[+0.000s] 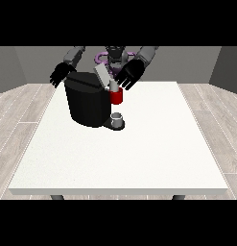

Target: Insert the coffee pod into the coffee machine and close the lid

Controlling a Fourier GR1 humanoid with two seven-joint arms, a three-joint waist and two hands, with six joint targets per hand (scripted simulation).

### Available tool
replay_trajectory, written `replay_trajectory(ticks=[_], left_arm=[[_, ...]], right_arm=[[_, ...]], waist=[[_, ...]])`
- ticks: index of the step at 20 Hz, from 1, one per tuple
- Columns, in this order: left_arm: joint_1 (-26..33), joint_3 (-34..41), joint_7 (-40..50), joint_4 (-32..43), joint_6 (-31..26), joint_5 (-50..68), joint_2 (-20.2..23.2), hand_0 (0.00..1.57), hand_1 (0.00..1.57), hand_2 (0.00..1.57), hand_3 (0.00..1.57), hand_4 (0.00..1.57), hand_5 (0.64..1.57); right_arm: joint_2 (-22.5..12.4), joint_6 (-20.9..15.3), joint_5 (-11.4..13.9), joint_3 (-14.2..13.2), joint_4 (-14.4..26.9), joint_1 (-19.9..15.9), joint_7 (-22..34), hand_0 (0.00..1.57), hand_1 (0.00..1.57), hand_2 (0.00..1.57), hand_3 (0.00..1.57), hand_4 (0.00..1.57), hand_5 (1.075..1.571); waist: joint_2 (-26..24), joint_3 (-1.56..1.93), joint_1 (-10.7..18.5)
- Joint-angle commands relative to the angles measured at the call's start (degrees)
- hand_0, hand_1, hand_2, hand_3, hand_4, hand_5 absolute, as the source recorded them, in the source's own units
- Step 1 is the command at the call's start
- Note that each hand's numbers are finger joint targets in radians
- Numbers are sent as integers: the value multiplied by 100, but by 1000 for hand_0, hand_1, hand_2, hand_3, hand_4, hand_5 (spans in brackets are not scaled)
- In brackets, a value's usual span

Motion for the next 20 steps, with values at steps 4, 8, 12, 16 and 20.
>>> replay_trajectory(ticks=[4,8,12,16,20], left_arm=[[30,36,-204,52,-23,-40,103,1164,1164,1239,1182,492,1571],[-97,-25,109,28,-170,-47,-138,1221,1221,1275,1199,488,1571],[193,124,-331,220,-17,-18,101,1221,1221,1265,1171,485,1571],[-15,51,-80,94,-104,-65,-42,1211,1211,1239,1123,460,1571],[38,4,-118,72,32,-187,-17,1152,1152,1178,1020,450,1571]], right_arm=[[157,-200,45,-1,-20,26,-170,0,0,0,0,448,1571],[-86,49,-95,-170,260,-41,-117,0,0,0,0,415,1571],[0,37,20,97,-248,279,-26,0,0,0,0,433,1571],[-129,242,-171,-155,125,263,-415,0,0,0,0,366,1571],[-86,42,-128,-209,120,-15,-356,0,0,0,0,401,1571]], waist=[[140,0,121],[47,1,139],[110,-3,-145],[216,2,-110],[255,1,79]])
